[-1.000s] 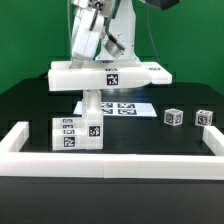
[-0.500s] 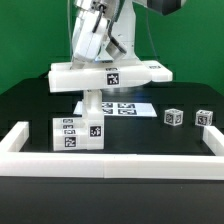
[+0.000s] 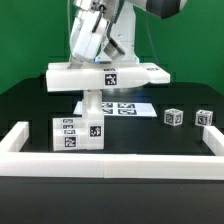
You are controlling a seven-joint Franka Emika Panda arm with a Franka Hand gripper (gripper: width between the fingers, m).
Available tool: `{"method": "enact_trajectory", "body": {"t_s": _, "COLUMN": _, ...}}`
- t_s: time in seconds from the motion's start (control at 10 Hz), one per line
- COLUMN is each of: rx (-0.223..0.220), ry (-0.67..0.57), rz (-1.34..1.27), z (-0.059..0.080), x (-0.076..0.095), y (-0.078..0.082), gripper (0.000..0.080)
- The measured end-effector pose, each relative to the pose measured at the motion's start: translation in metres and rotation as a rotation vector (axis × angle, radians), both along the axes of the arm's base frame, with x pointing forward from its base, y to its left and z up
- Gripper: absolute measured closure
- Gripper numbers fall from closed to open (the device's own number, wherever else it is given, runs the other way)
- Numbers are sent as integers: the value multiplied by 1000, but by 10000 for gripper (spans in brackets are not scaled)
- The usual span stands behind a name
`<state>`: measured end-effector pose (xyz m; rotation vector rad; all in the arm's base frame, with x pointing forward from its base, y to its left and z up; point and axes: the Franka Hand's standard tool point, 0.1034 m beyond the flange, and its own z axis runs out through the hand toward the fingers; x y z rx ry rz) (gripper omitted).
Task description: Assemble chair
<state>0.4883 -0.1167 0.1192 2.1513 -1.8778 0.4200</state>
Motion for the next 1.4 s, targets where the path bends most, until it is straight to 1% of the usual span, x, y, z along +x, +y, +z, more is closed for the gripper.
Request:
{"method": "enact_trajectory", "body": {"t_s": 0.2, "rx": 0, "ry": 0, "rz": 0, "z": 0, "x": 0, "y": 0, "gripper": 509}}
{"method": "enact_trajectory", "body": {"t_s": 0.4, "rx": -6, "ry": -6, "rz": 7, "z": 0, "x": 2, "y": 8, "gripper": 509}}
{"method": "enact_trajectory", "body": {"t_s": 0.5, "rx": -6, "ry": -7, "rz": 10, "z": 0, "x": 3, "y": 10, "gripper": 509}}
{"method": "enact_trajectory", "body": {"t_s": 1.0, "rx": -9, "ry": -7, "rz": 13, "z": 0, "x": 3, "y": 9, "gripper": 509}}
{"method": "enact_trajectory", "body": {"t_s": 1.4, "rx": -9, "ry": -2, "rz": 29, "z": 8, "x": 3, "y": 0, "gripper": 509}}
